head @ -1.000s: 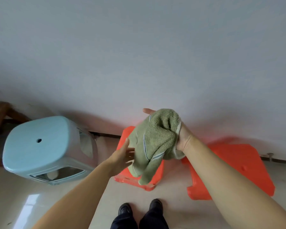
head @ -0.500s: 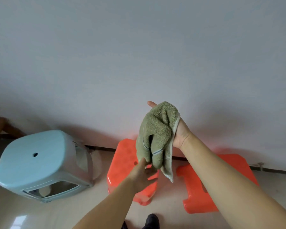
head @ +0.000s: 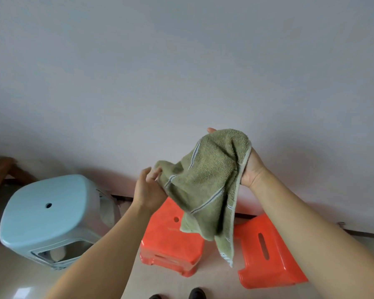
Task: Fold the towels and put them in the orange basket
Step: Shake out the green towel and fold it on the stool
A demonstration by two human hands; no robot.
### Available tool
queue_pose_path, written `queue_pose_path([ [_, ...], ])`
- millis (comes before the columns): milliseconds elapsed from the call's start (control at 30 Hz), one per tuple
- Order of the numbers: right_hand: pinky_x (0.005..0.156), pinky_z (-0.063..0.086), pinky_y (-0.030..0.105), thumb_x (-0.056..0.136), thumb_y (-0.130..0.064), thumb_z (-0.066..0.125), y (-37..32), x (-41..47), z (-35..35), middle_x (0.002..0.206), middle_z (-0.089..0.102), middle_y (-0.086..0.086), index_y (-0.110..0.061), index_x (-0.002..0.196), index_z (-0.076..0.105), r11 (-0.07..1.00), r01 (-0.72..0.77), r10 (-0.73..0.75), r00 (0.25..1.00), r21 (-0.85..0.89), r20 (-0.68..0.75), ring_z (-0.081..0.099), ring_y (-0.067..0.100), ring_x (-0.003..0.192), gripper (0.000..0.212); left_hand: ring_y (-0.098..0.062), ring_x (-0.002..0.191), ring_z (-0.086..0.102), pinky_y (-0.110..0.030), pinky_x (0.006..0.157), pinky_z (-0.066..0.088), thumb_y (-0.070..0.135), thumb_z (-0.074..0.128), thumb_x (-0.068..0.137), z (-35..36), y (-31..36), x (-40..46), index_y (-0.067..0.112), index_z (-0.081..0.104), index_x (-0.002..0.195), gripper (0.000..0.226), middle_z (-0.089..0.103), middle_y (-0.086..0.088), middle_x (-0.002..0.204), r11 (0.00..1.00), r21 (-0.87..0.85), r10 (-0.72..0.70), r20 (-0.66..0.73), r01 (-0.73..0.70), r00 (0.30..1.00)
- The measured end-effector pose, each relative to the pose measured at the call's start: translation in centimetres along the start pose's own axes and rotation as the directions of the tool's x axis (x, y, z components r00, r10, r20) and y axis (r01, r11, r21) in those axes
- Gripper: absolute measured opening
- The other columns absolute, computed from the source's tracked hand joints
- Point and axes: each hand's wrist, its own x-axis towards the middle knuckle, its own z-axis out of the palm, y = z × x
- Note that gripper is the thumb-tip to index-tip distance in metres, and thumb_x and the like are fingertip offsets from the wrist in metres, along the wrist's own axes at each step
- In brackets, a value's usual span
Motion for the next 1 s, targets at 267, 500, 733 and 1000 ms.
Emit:
queue_pose_path([
  [267, 0.062, 0.058, 0.025, 0.089, 0.006, 0.037, -1.5, -0.2, -3.6, 0.076, 0.065, 0.01, -0.01, 0.086, 0.066, 0.988, -0.011, -0.053, 0.912, -0.153, -0.406, 0.066, 0.019, 0.066, 0.033, -0.014, 0.064, 0.067, -0.022, 0.057, 0.056, 0.001, 0.043, 0.096, 0.7, 5.5, 0.6, 0.008, 0.057, 0.12, 0.029, 0.071, -0.006, 0.078, 0.83, 0.55, 0.14, -0.042, -0.094, 0.989],
  [500, 0.07, 0.049, 0.034, 0.08, -0.003, 0.036, -1.6, -0.8, -6.3, 0.072, 0.059, 0.009, -0.008, 0.085, 0.059, 0.999, -0.03, 0.037, 0.821, 0.021, -0.569, 0.058, 0.023, 0.067, 0.025, -0.018, 0.066, 0.061, -0.024, 0.051, 0.054, -0.002, 0.052, 0.092, 1.5, 9.6, 0.4, 0.007, 0.057, 0.112, 0.022, 0.061, -0.011, 0.084, 0.741, 0.667, 0.28, -0.213, -0.07, 0.936],
  [733, 0.07, 0.048, 0.03, 0.093, 0.008, 0.037, -1.9, -0.2, -6.1, 0.085, 0.059, 0.0, -0.016, 0.101, 0.057, 0.983, 0.063, -0.149, 0.813, -0.17, -0.563, 0.057, 0.013, 0.074, 0.033, -0.017, 0.063, 0.065, -0.02, 0.046, 0.053, -0.012, 0.051, 0.089, 0.7, 10.1, -2.0, 0.011, 0.047, 0.097, 0.024, 0.064, -0.012, 0.083, 0.644, 0.734, -0.09, -0.209, 0.217, 0.974],
  [1000, 0.076, 0.042, 0.029, 0.094, -0.008, 0.046, -2.9, 0.6, -7.3, 0.113, 0.062, 0.012, -0.017, 0.131, 0.05, 0.303, -0.308, -0.493, 0.759, -0.902, -0.425, 0.057, 0.027, 0.087, 0.038, -0.015, 0.074, 0.053, -0.045, 0.086, 0.049, -0.005, 0.049, 0.092, 1.0, 10.3, -2.2, 0.01, 0.05, 0.11, 0.023, 0.054, -0.008, 0.082, 0.856, 0.509, 0.251, -0.243, -0.098, 0.937],
])
